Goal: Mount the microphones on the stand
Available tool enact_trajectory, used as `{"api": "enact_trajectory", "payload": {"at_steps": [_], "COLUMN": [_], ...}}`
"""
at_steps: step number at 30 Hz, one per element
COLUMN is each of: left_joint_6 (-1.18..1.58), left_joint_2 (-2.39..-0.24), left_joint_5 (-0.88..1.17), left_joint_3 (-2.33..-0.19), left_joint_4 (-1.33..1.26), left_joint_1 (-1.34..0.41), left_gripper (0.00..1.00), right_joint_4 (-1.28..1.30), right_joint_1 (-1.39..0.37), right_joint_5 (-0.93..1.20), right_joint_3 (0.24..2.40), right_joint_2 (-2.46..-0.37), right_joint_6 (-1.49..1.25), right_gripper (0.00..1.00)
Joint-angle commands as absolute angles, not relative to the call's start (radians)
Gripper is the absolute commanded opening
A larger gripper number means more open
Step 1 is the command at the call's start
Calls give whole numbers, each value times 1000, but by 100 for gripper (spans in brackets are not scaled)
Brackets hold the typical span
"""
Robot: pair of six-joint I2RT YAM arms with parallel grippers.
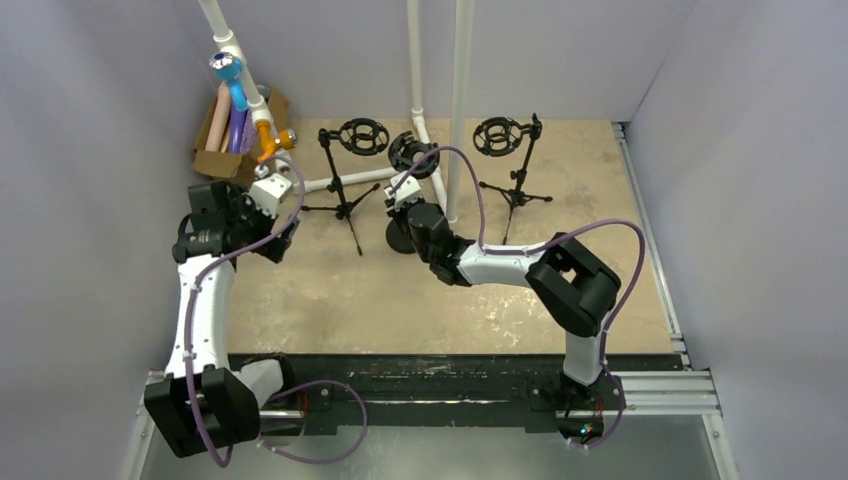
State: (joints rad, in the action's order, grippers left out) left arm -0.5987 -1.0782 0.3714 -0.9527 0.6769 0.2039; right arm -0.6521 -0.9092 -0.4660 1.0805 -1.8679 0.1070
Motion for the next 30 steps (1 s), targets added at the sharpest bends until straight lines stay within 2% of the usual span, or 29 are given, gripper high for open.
{"api": "enact_trajectory", "payload": {"at_steps": [1,3,4,5,7,14,20,26,30], "left_joint_6": [-699,-684,-673,-661,-631,-451,-441,-526,-587], "left_joint_2": [-1099,-1150,-1177,-1206,-1256,-1448,-1522,-1644,-1702], "left_joint_5": [396,401,401,393,361,318,343,209,153], "left_joint_3": [-1068,-1141,-1180,-1213,-1263,-1464,-1535,-1680,-1737], "left_joint_4": [669,676,683,681,646,617,623,708,741], "left_joint_1": [320,364,382,395,414,457,439,376,337], "left_gripper": [100,100,100,100,100,90,78,77,80], "right_joint_4": [-709,-698,-686,-682,-682,-656,-638,-609,-599], "right_joint_1": [-899,-899,-900,-902,-907,-1032,-1203,-1271,-1282], "right_joint_5": [-549,-568,-581,-578,-578,-651,-727,-725,-715], "right_joint_3": [1152,1153,1146,1133,1101,971,850,728,687], "right_joint_2": [-1890,-1887,-1876,-1860,-1819,-1678,-1555,-1409,-1374], "right_joint_6": [133,124,114,101,78,45,20,-51,-67], "right_gripper": [17,46,57,65,72,75,75,73,73]}}
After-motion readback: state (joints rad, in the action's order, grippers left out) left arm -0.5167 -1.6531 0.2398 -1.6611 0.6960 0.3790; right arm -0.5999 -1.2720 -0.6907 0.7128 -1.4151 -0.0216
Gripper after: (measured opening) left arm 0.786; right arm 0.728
